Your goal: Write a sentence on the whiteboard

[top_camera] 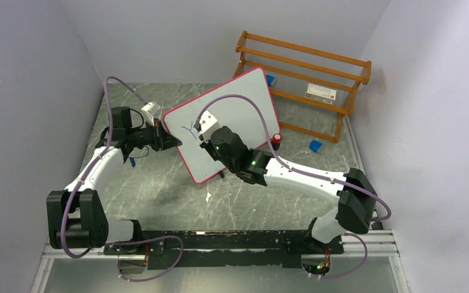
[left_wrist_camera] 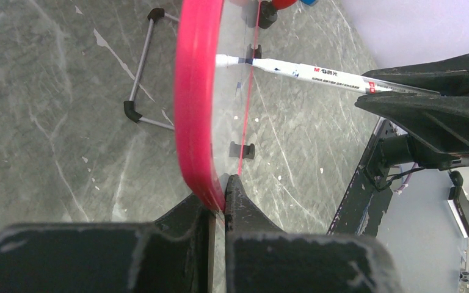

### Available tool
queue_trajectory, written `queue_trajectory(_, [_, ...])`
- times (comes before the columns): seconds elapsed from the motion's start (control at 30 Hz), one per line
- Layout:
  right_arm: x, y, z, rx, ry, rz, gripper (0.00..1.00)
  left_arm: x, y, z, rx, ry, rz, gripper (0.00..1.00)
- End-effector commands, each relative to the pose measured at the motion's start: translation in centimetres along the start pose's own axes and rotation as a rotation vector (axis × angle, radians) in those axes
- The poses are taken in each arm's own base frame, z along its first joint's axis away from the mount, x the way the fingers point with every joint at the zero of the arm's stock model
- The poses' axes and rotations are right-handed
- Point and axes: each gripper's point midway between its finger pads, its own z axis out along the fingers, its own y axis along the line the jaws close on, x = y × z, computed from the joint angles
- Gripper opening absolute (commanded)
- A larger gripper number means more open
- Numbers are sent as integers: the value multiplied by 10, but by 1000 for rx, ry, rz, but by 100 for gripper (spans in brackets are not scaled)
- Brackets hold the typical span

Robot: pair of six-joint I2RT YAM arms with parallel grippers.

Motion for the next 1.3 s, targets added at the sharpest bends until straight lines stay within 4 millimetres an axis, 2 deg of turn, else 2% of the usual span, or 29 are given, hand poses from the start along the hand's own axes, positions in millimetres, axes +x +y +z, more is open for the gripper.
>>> queue_trajectory(0.0, [-14, 2, 2, -16, -33, 20, 0, 12, 18, 7, -77, 48, 54, 5])
queue_trajectory(0.77, [18, 1, -6, -23, 62, -14, 0, 13, 18, 7, -78, 49, 53, 5])
queue_trajectory(1.27, [25, -8, -7, 24, 83, -36, 0, 14, 18, 7, -77, 52, 49, 5])
